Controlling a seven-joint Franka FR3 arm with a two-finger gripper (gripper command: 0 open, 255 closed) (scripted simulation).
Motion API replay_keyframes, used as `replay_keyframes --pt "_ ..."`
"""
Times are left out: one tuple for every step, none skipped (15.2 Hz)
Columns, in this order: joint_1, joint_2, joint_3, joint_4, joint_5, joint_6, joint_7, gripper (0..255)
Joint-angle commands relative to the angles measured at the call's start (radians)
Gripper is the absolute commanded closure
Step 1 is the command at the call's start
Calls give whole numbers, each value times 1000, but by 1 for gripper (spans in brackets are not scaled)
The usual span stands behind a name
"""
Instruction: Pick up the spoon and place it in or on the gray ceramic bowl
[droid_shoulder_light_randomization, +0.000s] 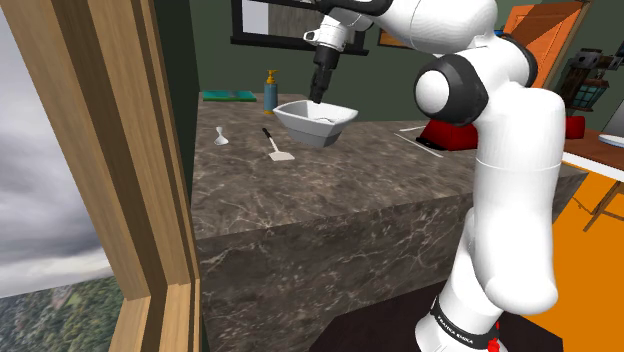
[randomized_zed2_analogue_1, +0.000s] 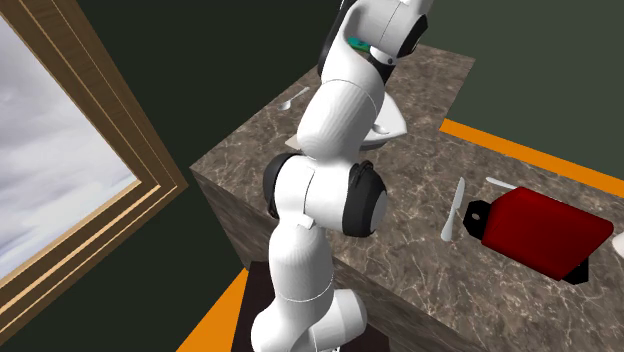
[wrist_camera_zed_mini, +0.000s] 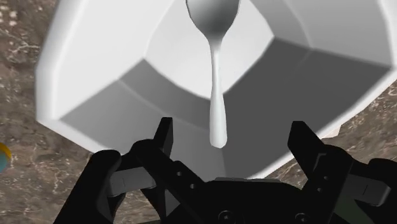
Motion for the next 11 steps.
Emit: replay_keyframes --pt "-44 37 -2 100 32 -75 -2 0" --pt "-82 67 0 176 59 -127 -2 0" --pt "-118 94 3 243 84 -171 0 0" --pt "-119 94 4 243 83 -171 0 0" --pt "-119 94 4 243 83 -171 0 0" --pt "-119 94 5 243 83 -171 0 0" --pt "-119 94 5 243 83 -171 0 0" --pt "-119 94 5 243 83 -171 0 0" --pt "-119 94 5 243 83 -171 0 0" --pt "-119 94 5 243 83 -171 0 0" --pt "-119 94 5 243 83 -170 0 0"
